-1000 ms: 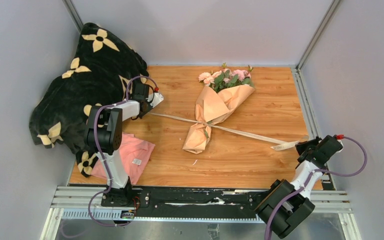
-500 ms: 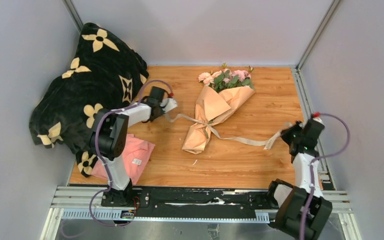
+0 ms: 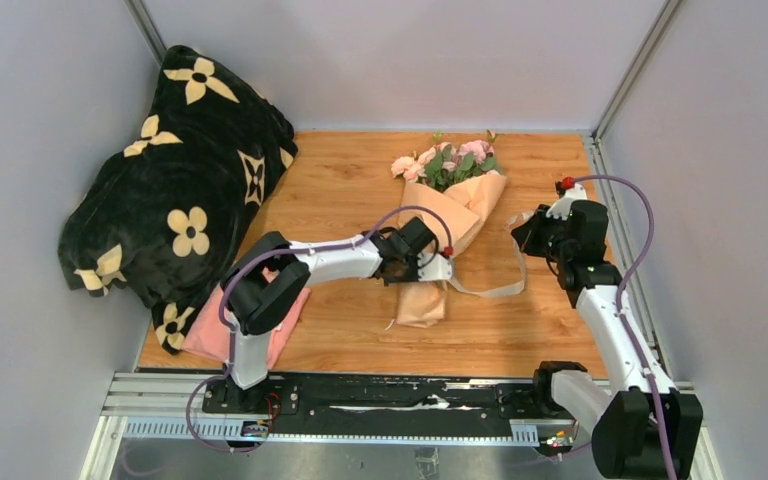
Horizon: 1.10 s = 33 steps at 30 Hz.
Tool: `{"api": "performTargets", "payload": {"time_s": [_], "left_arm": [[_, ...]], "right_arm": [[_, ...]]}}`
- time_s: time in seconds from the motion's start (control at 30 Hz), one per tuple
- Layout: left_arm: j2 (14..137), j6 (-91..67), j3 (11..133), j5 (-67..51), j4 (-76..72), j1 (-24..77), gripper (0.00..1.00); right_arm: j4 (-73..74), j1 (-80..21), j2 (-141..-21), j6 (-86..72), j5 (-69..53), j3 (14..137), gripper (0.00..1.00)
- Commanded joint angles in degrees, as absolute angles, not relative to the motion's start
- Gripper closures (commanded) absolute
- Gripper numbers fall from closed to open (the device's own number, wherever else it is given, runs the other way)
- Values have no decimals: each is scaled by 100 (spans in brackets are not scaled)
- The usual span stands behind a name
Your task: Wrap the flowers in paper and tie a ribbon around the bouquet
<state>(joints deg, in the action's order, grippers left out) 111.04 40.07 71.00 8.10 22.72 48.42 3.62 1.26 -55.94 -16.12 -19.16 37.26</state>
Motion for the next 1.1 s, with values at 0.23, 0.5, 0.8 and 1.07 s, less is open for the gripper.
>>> {"api": "performTargets", "payload": {"time_s": [0.23, 0.5, 0.8, 1.07], "left_arm": [[9879, 3367, 7159, -943, 3929, 5201, 100], [9052, 3365, 6431, -1184, 3924, 3105, 100], [8754, 3715, 5588, -966, 3751, 1732, 100], [9287, 3920, 5597, -677, 3240, 328, 100]], "right_arm": [[1453, 157, -4824, -1089, -2173, 5244, 100], [1719, 793, -4447, -1150, -989, 5311, 100], [1626, 3499, -4365, -2183, -1256, 4466, 100], [1507, 3839, -4738, -2019, -835, 4153, 100]]}}
